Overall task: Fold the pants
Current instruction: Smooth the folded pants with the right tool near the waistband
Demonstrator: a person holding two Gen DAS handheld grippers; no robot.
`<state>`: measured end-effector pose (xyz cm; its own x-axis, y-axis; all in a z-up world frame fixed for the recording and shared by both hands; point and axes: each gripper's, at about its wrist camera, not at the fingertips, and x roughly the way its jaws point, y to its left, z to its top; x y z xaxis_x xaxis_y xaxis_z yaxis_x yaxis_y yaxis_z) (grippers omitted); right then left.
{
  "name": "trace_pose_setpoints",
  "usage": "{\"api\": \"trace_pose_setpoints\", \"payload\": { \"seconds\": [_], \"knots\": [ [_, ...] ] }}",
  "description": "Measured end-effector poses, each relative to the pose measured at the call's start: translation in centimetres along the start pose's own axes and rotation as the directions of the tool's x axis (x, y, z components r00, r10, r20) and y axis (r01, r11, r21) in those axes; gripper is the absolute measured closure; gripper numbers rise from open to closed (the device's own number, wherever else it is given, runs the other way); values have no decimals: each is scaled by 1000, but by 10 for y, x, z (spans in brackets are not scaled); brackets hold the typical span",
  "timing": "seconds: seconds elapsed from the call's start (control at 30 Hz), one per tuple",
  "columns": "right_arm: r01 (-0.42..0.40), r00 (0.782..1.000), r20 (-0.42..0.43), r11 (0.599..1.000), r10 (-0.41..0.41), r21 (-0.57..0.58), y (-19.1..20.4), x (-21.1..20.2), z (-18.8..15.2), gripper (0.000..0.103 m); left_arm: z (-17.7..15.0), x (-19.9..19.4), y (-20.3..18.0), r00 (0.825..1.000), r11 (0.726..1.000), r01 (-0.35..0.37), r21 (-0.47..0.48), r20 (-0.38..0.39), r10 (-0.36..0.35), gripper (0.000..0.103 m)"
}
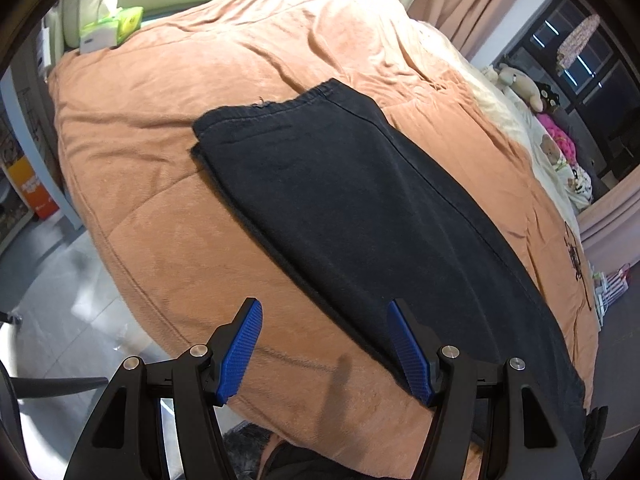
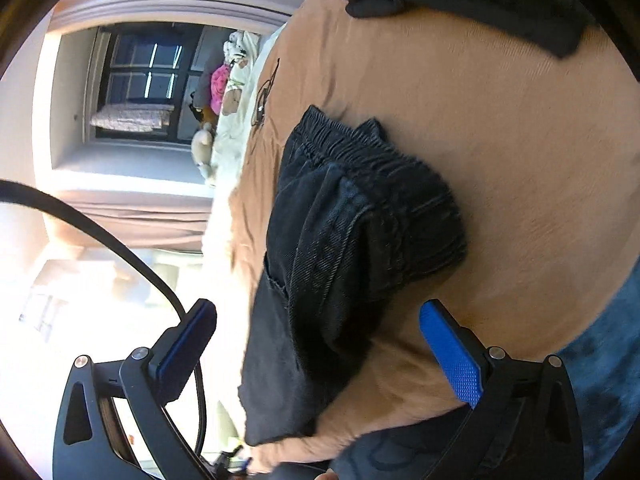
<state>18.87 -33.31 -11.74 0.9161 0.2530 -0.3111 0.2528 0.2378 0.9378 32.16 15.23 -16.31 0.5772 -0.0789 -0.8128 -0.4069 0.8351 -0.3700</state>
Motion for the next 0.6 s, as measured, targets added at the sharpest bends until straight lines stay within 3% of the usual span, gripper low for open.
{"api": "trace_pose_setpoints", "payload": {
  "seconds": [0.27, 0.4, 0.47, 0.53, 0.6],
  "knots": [
    [-11, 999, 39, 998, 9, 65, -23, 21, 18, 1, -2, -2, 4, 1000, 1000, -9, -18, 0, 9, 36],
    [-23, 993, 122, 995, 11, 95, -31, 9, 33, 5, -5, -1, 5, 1000, 1000, -9, -25, -8, 9, 36],
    [-43, 987, 156, 995, 28, 94, -31, 0, 42, 17, -8, -1, 5, 1000, 1000, -10, -23, -10, 9, 36],
    [-9, 988, 153, 997, -4, 80, -30, -3, 49, 45, -9, 0, 4, 1000, 1000, -13, -21, -12, 12, 36],
    [30, 990, 138, 998, -37, 51, -26, -7, 57, 64, -11, 2, 4, 1000, 1000, -13, -23, -17, 12, 36]
  ]
}}
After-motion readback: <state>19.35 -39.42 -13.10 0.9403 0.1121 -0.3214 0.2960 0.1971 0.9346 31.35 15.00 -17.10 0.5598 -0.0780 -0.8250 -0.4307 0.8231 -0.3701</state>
